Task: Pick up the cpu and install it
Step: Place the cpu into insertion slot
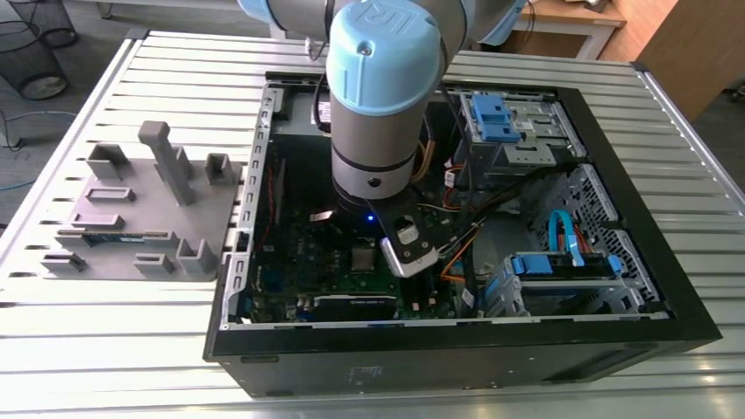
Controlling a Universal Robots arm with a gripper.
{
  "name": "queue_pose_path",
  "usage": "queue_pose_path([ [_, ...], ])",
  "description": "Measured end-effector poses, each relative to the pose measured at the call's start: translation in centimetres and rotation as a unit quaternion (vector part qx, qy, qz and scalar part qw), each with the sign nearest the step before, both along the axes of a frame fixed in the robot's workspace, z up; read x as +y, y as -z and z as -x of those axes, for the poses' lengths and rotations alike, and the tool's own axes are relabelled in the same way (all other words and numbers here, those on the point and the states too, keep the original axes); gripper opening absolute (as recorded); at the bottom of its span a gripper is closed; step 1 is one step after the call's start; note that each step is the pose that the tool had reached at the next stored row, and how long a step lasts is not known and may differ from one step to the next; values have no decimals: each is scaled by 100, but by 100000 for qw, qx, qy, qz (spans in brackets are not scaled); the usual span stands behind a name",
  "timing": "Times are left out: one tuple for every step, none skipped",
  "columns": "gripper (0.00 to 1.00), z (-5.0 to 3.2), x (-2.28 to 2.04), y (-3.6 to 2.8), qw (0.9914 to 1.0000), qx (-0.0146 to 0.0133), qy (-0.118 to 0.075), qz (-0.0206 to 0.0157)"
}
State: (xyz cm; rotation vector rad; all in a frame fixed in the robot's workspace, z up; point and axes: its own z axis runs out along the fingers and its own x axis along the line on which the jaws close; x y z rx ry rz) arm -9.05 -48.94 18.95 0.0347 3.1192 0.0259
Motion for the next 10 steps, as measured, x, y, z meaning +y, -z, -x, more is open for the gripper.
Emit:
queue_pose_path([
  [42, 0, 0, 1, 100000, -5, 1, -11],
  [42, 0, 0, 1, 100000, -6, 2, -10],
  [42, 0, 0, 1, 100000, -6, 1, -9],
  [42, 0, 0, 1, 100000, -5, 1, -8],
  [42, 0, 0, 2, 100000, -6, 2, -9],
  [42, 0, 0, 2, 100000, -7, 1, -11],
  [42, 0, 0, 2, 100000, -5, 1, -10],
  [42, 0, 0, 3, 100000, -7, 0, -15],
  [42, 0, 0, 3, 100000, -8, 0, -14],
  [42, 0, 0, 3, 100000, -6, 2, -13],
])
